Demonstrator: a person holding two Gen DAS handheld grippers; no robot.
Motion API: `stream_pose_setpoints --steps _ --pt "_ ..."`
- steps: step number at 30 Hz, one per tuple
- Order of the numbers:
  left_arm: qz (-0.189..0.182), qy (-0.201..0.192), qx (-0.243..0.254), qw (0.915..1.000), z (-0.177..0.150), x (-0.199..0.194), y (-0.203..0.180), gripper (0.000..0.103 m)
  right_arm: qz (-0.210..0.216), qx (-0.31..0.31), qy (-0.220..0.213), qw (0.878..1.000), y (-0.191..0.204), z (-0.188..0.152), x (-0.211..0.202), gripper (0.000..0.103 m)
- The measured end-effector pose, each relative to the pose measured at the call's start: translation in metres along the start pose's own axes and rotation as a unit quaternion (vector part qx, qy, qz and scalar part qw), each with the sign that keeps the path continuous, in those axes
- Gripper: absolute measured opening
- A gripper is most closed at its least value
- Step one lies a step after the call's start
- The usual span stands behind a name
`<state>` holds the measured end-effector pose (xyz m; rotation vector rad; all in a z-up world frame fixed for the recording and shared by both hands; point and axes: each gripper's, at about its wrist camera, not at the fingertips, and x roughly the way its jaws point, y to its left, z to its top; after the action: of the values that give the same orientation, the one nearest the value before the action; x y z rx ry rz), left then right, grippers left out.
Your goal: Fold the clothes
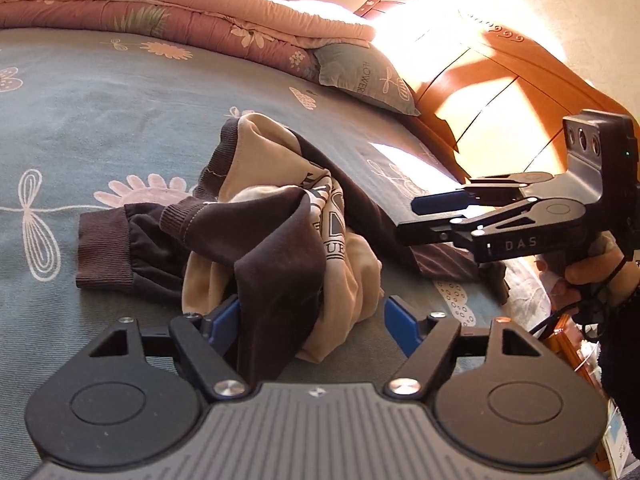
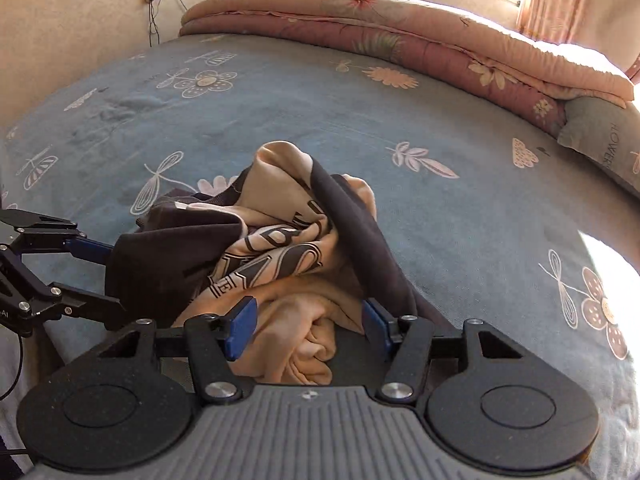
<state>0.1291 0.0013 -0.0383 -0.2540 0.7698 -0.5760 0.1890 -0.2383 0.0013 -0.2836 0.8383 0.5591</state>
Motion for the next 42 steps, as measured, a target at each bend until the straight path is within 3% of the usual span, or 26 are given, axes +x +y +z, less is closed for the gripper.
stream_pose_setpoints --steps 7,9,12,14,17,19,21,24,27,31,35,39,42 --pt "-0.095 0.009 0.012 0.9954 -0.009 0.008 -0.007 0.075 0.03 -0.037 -0.008 0.999 0.041 0.025 0.015 0.067" --pt "-0.096 0.01 0.005 0.9954 -0.009 0.01 -0.005 0.075 0.033 -0.039 -0.012 0.999 0.045 0.029 0.015 0.068" --pt "-0.115 0.005 -0.043 0.9924 -0.007 0.01 0.013 0.076 0.031 -0.031 -0.018 0.999 0.043 0.028 0.01 0.071" --pt "-0.138 0.006 -0.084 0.9869 -0.007 0.013 0.026 0.076 0.025 -0.024 -0.017 0.999 0.037 0.022 0.007 0.072" --pt "-0.186 0.02 -0.105 0.9768 -0.008 0.024 0.023 0.076 0.011 -0.005 -0.014 1.0 0.025 0.009 0.002 0.072" --pt "-0.207 0.043 -0.061 0.9755 -0.009 0.032 0.003 0.078 0.001 0.008 -0.012 1.0 0.016 0.001 -0.003 0.072" --pt "-0.194 0.067 -0.035 0.9781 -0.013 0.04 -0.01 0.079 -0.008 0.02 -0.012 1.0 0.008 -0.006 -0.009 0.072" --pt "-0.182 0.082 -0.048 0.9787 -0.018 0.044 -0.005 0.079 -0.019 0.036 -0.015 0.999 -0.004 -0.014 -0.018 0.073" --pt "-0.18 0.065 -0.074 0.9788 -0.018 0.036 0.007 0.08 -0.022 0.048 -0.022 0.998 -0.009 -0.022 -0.024 0.077" --pt "-0.156 0.015 -0.153 0.9757 -0.015 0.033 0.033 0.084 -0.022 0.063 -0.03 0.997 -0.014 -0.032 -0.03 0.077" --pt "-0.2 -0.026 -0.206 0.9577 -0.009 0.04 0.043 0.084 -0.015 0.083 -0.037 0.996 -0.015 -0.04 -0.033 0.077" --pt "-0.216 -0.044 -0.258 0.9408 -0.008 0.061 0.051 0.084 -0.012 0.099 -0.04 0.994 -0.017 -0.045 -0.034 0.077" --pt "-0.188 -0.095 -0.262 0.9419 -0.007 0.057 0.058 0.085 -0.016 0.102 -0.038 0.994 -0.017 -0.047 -0.035 0.077"
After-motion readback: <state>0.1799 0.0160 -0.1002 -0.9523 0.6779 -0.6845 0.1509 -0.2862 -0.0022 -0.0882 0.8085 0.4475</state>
